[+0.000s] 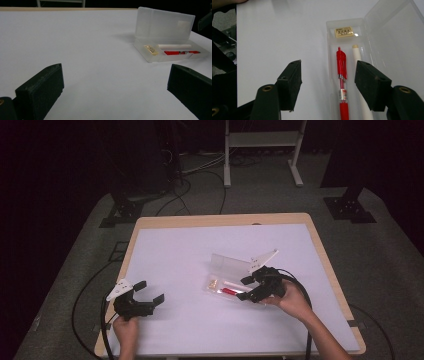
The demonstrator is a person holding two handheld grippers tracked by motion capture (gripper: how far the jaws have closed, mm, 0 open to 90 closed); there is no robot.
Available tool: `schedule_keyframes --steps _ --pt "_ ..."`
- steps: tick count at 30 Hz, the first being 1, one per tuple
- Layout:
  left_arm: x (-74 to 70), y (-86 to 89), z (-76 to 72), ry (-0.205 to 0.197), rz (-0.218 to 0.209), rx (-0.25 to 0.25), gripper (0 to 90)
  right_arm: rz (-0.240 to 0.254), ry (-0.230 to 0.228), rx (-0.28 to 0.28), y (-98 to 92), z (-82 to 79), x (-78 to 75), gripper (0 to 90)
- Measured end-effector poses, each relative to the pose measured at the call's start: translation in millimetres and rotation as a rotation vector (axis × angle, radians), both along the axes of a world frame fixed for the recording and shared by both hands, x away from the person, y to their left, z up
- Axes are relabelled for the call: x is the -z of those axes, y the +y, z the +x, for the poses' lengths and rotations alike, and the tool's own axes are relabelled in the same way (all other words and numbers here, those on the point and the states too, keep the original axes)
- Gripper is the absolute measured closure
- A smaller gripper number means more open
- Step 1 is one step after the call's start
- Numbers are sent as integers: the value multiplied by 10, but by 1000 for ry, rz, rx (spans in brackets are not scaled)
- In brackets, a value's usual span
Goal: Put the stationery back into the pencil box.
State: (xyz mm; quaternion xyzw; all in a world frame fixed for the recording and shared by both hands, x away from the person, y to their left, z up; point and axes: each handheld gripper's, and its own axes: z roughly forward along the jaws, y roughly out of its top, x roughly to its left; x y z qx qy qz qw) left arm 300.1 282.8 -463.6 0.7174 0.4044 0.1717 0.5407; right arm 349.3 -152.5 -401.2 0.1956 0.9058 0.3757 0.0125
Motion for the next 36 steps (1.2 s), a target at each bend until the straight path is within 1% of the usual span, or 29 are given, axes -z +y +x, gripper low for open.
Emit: schedule_keyframes --steps 3,9,18,24,30,36 --pt "1 -3 0 0 1 -1 0 -1 9 8 -35 -18 7 373" --pt "1 -4 -1 1 1 -1 0 6 -5 14 -117 -39 11 365" --pt "1 -6 2 1 4 -2 0 11 4 34 -242 -81 24 365" --pt "1 -10 -1 1 6 -2 0 16 -3 34 -323 -118 21 363" --pt "1 -8 0 1 6 -1 0 17 -13 48 -409 -145 17 358" --pt "1 -9 -1 2 6 -2 0 8 -11 60 -496 -160 22 358"
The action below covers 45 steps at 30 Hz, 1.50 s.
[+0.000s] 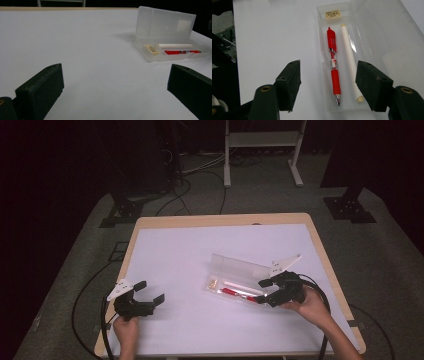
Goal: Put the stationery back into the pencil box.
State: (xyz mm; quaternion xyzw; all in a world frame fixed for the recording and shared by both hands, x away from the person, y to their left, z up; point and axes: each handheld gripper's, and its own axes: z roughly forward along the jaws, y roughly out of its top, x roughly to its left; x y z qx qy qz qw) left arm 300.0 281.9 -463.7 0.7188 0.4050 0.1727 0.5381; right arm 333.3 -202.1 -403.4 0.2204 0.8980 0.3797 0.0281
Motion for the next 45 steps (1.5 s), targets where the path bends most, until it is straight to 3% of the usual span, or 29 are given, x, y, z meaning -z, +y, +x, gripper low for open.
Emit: schedule_keyframes --steps 22,45 --pt "-1 3 0 -2 10 3 0 4 -15 43 -281 -79 -19 355" --pt "0 1 -1 -1 7 4 0 1 -15 122 -685 -214 121 351"
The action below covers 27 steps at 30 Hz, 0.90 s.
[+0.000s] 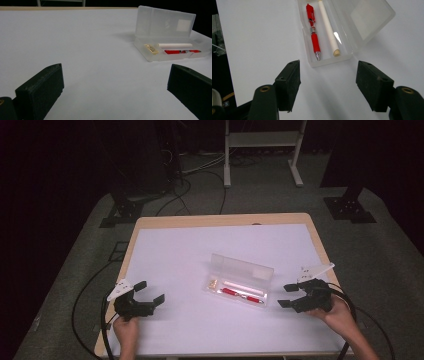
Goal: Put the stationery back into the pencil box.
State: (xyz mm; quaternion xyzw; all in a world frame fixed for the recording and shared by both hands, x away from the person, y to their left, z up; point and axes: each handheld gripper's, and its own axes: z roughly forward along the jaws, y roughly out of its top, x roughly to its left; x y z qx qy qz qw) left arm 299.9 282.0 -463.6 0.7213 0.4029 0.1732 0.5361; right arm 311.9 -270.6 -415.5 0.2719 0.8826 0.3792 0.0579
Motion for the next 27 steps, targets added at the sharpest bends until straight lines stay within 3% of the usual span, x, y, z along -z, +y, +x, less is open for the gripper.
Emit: schedule_keyframes --steps 11,21,27 --pt "-1 4 -1 0 -1 2 0 2 7 30 -126 -36 72 348" --pt "1 -4 0 -2 3 3 0 22 5 91 -352 -129 90 337" --pt "0 -9 -3 0 7 3 0 24 25 120 -467 -192 190 335"
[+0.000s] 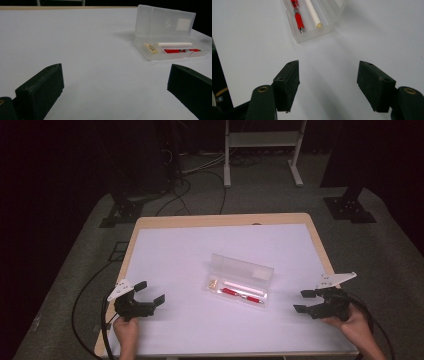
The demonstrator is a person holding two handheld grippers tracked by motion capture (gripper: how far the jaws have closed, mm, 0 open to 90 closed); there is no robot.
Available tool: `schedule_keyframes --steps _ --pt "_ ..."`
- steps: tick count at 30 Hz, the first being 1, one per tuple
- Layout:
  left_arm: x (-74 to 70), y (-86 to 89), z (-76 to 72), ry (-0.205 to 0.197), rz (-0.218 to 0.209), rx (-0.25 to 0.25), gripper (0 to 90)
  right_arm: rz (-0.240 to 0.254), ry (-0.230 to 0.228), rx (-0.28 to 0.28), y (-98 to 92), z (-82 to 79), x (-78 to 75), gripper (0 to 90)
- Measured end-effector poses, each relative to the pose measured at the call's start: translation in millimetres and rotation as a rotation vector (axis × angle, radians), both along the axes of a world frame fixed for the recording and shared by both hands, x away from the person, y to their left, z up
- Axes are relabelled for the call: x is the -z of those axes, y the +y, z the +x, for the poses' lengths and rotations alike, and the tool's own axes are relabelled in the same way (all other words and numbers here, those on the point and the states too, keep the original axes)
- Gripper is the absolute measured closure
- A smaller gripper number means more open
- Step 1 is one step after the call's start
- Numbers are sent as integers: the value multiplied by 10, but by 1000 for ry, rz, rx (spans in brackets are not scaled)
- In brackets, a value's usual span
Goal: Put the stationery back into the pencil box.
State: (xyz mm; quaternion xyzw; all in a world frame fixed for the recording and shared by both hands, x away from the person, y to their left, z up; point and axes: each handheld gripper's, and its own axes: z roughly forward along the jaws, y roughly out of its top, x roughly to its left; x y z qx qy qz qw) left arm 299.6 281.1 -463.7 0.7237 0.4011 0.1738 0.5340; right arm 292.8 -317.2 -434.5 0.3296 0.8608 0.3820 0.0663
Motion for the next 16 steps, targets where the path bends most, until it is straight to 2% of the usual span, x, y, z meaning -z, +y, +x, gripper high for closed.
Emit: schedule_keyframes --steps 8,16 --pt "0 7 5 2 -13 -6 0 31 -3 42 -141 -128 59 318" --pt "-1 9 3 2 -12 -5 0 35 -6 89 -194 -276 168 283"
